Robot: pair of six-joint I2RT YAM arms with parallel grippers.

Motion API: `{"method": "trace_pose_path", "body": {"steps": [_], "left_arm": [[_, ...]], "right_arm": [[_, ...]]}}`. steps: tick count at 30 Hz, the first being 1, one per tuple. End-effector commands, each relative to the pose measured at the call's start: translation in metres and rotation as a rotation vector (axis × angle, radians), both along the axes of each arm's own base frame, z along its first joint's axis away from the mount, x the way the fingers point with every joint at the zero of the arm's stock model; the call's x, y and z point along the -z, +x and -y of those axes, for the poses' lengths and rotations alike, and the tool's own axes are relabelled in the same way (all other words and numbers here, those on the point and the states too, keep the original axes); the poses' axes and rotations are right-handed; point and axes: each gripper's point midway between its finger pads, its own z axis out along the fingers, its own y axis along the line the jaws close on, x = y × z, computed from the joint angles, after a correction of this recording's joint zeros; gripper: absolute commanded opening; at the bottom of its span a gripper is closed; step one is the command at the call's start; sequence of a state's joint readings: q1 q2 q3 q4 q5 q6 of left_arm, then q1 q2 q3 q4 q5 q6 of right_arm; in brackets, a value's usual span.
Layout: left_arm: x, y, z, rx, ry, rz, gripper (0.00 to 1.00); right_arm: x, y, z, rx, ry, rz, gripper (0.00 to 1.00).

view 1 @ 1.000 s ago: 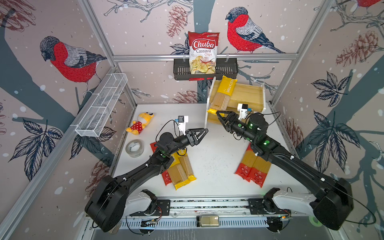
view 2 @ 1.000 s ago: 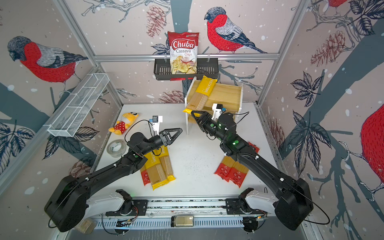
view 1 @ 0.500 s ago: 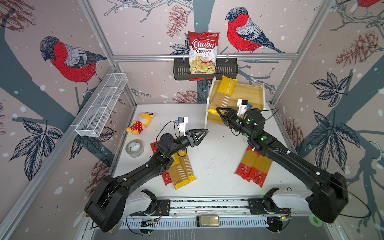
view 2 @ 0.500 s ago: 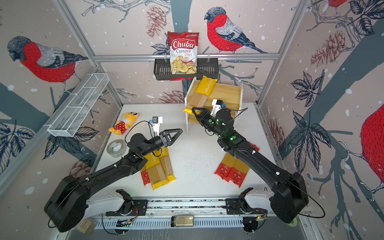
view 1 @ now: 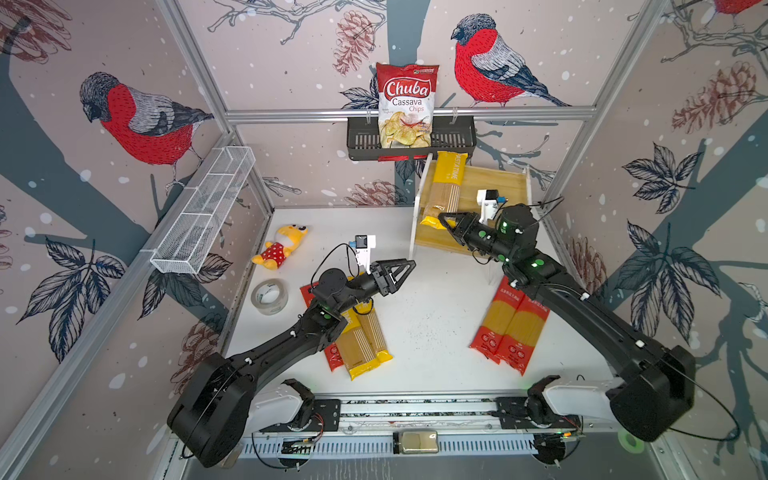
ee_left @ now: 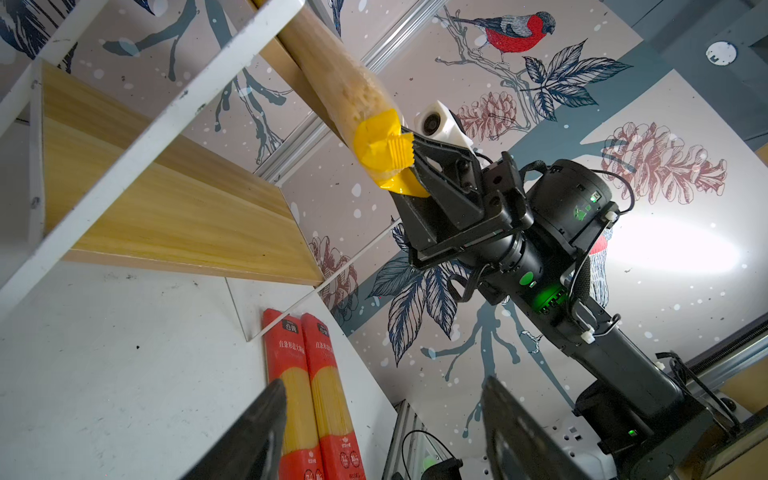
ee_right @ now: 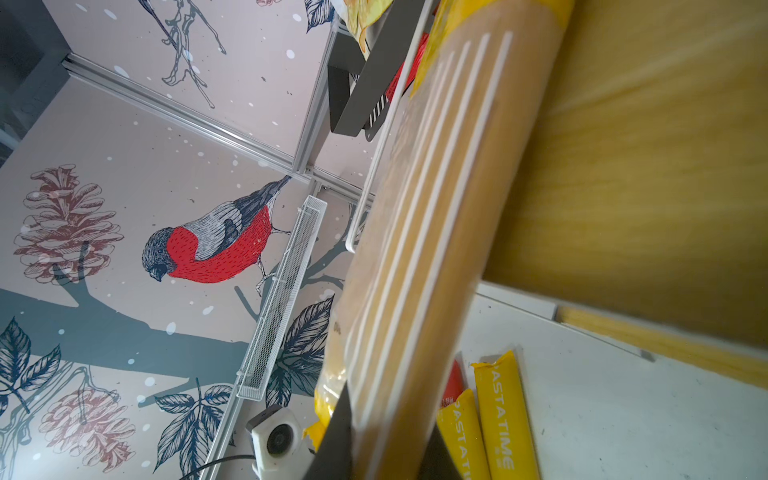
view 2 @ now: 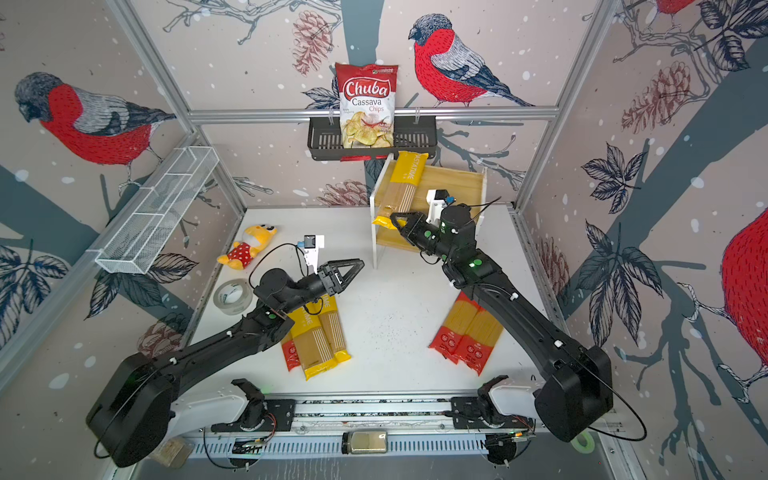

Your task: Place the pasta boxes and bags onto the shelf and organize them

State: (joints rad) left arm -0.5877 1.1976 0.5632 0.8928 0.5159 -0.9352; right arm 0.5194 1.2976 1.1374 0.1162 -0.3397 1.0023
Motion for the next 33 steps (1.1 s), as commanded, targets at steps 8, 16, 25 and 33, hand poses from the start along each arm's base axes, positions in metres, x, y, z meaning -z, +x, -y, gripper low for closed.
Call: {"method": "trace_pose_path", "body": {"steps": [8,16,25,33], "left_arm": [[-0.007,-0.001,-0.001,-0.008,-0.009,0.041,0.73],[-0.007,0.001,0.001,-0.003,-0.009,0.041,0.73],[-0.001,0.001,0.000,-0.004,-0.007,0.029,0.73],[0.009,0.002,0.001,-0.014,0.019,0.011,0.73]], "right_arm": [[-0.007,0.018,0.004,0.085,0.059,0.014,0.12],[0.006,0.020,0.001,0.072,0.047,-0.012,0.17],[0.006,0.005,0.011,0.080,0.052,-0.016,0.41],[0.002,0.000,0.017,0.113,0.077,-0.004,0.39]]}}
